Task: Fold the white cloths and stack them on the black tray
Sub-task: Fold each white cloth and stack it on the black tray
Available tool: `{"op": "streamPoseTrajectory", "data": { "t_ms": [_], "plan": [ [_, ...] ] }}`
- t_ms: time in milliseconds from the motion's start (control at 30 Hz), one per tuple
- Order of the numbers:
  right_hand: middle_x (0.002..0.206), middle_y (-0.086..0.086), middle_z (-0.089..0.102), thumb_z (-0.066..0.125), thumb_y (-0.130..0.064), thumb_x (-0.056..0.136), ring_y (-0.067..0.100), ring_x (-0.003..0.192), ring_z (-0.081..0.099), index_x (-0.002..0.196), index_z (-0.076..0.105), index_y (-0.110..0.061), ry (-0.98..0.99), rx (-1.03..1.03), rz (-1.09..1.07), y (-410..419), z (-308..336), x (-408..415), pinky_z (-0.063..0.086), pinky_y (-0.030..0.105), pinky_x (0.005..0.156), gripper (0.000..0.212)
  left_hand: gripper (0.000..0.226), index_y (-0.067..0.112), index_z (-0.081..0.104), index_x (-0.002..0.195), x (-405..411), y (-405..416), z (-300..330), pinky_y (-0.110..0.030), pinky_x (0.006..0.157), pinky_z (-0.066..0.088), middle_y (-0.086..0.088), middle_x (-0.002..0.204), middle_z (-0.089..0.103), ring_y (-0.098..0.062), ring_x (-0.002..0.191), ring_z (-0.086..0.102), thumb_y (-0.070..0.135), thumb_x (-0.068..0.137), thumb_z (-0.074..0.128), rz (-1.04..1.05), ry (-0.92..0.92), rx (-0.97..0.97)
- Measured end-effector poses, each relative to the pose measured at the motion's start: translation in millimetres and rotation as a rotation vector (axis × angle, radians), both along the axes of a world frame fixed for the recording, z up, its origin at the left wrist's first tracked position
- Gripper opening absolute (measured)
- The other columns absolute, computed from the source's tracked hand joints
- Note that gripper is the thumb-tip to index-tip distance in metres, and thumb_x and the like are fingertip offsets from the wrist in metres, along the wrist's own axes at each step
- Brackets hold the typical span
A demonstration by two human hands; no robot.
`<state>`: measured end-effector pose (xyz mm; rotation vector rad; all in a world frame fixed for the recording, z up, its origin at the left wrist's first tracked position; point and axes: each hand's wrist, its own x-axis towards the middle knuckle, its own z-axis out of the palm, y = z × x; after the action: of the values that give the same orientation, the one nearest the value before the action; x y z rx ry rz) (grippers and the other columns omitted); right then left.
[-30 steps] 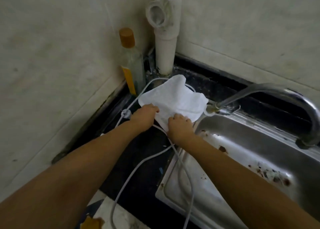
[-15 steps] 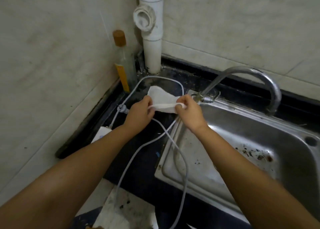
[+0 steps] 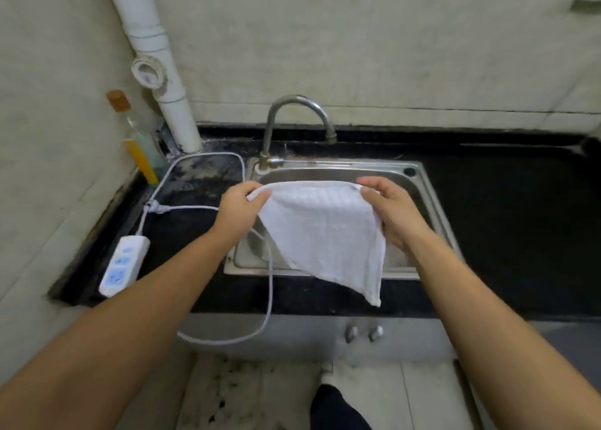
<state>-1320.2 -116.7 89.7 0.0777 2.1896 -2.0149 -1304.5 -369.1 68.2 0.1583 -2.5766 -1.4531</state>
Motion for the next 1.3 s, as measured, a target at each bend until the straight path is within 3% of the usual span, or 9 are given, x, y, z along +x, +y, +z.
{"op": "streamPoseTrajectory", "data": {
  "t_ms": [100,233,433,567,667,867,1000,1100,1300],
  "plan": [
    [0.086,0.003,0.07,0.058,-0.015,0.092,0.011,0.07,0.067,0.098,0.064,-0.017,-0.061,-0.01,-0.068,68,12,25,0.054,0.024,0.058,0.008,0.012,0.012,0.065,0.089,-15,65,3,-0.025,0.069,0.046,-0.002,0.085,0.064,-0.015,0.077,0.057,0.021,0.091,0.057,-0.039,-0.077,0.155],
    [0.1,0.013,0.069,0.051,-0.01,0.091,0.024,0.089,0.064,0.101,0.067,-0.009,-0.067,0.037,-0.258,166,14,45,0.052,0.038,0.076,0.019,0.01,0.021,0.066,0.085,-39,162,-2,-0.041,0.088,0.053,-0.008,0.099,0.068,-0.026,0.095,0.063,0.026,0.089,0.057,-0.158,-0.206,0.318],
    [0.092,0.022,0.058,0.051,-0.025,0.089,0.027,0.085,0.053,0.101,0.061,0.003,-0.037,0.162,-0.534,322,13,24,0.045,0.04,0.074,0.032,0.013,0.009,0.063,0.09,-79,335,4,-0.036,0.083,0.047,-0.011,0.094,0.064,-0.023,0.089,0.059,0.016,0.094,0.053,-0.242,-0.275,0.548],
    [0.097,0.003,0.066,0.053,-0.021,0.091,0.022,0.099,0.06,0.079,0.066,-0.021,-0.006,0.165,-0.541,413,24,-4,0.049,0.042,0.09,0.017,0.012,0.012,0.062,0.092,-102,430,16,-0.026,0.076,0.05,-0.003,0.09,0.065,-0.014,0.081,0.061,0.017,0.095,0.052,-0.241,-0.278,0.692],
    [0.101,0.002,0.068,0.054,-0.021,0.09,0.021,0.102,0.061,0.086,0.068,-0.024,0.02,0.224,-0.526,463,29,-15,0.048,0.039,0.092,0.014,0.011,0.014,0.062,0.094,-108,474,18,-0.029,0.087,0.05,-0.003,0.095,0.067,-0.016,0.092,0.063,0.016,0.095,0.052,-0.255,-0.261,0.775],
    [0.074,-0.001,0.057,0.052,-0.011,0.091,0.008,0.068,0.049,0.077,0.061,-0.017,-0.056,0.347,-0.46,515,-20,5,0.037,0.021,0.061,0.018,0.014,0.014,0.066,0.084,-86,500,-34,-0.014,0.067,0.051,-0.005,0.086,0.063,-0.013,0.081,0.059,0.012,0.092,0.055,-0.345,-0.305,0.492],
    [0.08,0.005,0.061,0.055,-0.007,0.089,0.016,0.075,0.054,0.076,0.063,-0.017,-0.268,0.409,-0.368,533,-83,35,0.042,0.028,0.066,0.018,0.01,0.01,0.068,0.083,-52,500,-83,-0.009,0.062,0.047,0.0,0.074,0.063,-0.004,0.067,0.056,0.01,0.09,0.06,-0.437,-0.442,0.223],
    [0.076,0.009,0.058,0.057,-0.004,0.088,0.019,0.074,0.051,0.074,0.063,-0.011,-0.365,0.429,-0.316,539,-115,48,0.039,0.029,0.065,0.017,0.018,0.004,0.067,0.078,-43,498,-114,-0.024,0.066,0.045,-0.004,0.069,0.061,-0.011,0.066,0.054,0.017,0.089,0.063,-0.487,-0.525,0.106],
    [0.073,0.005,0.054,0.058,-0.019,0.089,0.016,0.071,0.048,0.081,0.061,-0.003,-0.379,0.496,-0.351,548,-127,9,0.038,0.029,0.063,0.018,0.021,0.004,0.063,0.076,-83,519,-122,-0.025,0.062,0.04,-0.002,0.068,0.058,-0.011,0.064,0.05,0.021,0.089,0.061,-0.401,-0.378,-0.006]
  ]
}}
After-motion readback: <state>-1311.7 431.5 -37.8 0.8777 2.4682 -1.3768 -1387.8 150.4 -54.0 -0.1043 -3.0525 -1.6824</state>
